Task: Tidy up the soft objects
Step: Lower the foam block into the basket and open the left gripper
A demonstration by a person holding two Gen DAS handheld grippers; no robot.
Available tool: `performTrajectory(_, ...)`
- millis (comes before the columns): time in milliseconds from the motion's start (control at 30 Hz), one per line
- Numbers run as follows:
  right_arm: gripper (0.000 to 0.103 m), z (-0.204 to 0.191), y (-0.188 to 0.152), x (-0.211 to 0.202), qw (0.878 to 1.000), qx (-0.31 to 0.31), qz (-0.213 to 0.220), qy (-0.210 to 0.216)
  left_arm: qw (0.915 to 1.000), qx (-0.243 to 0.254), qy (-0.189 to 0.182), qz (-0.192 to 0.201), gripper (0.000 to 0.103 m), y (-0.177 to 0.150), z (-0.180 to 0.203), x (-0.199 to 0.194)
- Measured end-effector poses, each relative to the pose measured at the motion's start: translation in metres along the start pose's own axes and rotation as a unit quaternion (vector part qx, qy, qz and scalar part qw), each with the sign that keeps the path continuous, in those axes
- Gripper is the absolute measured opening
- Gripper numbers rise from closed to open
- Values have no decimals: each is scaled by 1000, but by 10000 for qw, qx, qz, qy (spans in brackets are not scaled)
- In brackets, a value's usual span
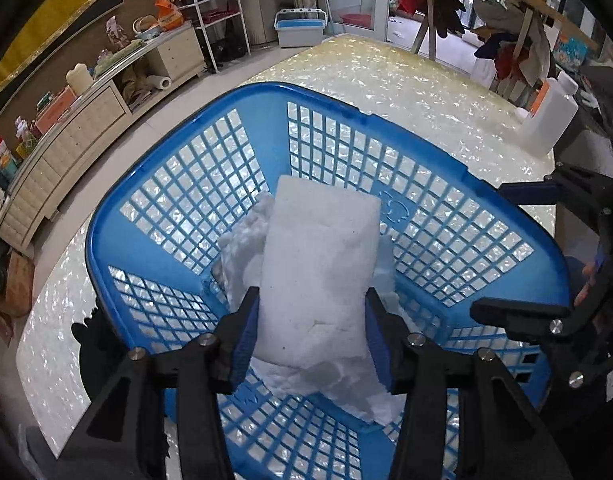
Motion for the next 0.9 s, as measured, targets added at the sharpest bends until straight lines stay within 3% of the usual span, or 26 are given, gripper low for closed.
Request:
performTrajectory(133,103,1,-3,1,10000,31,-13,74,9999,63,127,-91,52,7,-3,7)
performTrajectory(200,103,0,-4,0,9999,26,-23,95,9996,101,256,-105,59,10,-3,8)
performTrajectory(267,103,2,-3,0,9999,29,-26,124,9992,145,339,-165,79,10,-4,10)
performTrajectory(367,103,1,-3,-1,9999,67,-39,151,9978,234,564,-253,84,10,-3,13)
performTrajectory(433,103,-2,-3,-4,9998,54,-22,190,9982,279,441,-287,84,11,0,12)
performTrajectory(567,103,-5,-6,-10,9997,25,24,241,9971,332,617,-287,89,9,1,8)
performTrajectory(733,103,-6,-8,-14,9996,21,62,258,9978,190,583,-266,89,-1,-1,-3)
performTrajectory(833,103,-8,-10,-18,9997,23,87,226,9973,55,716,-124,103,-8,-5,-17)
performTrajectory(900,103,-11,-11,-22,9997,20,115,219,9974,-13,720,-4,103,-15,-5,-29)
Point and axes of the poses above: each gripper's, at about its wrist camera, not at the fingertips, and x roughly the way its jaws point, z to its right, y to its top, the point moved 7 cm from there along x, roughly the way its jaws point, and after that the axes turned 12 degrees about -z, right-handed, at the moved point
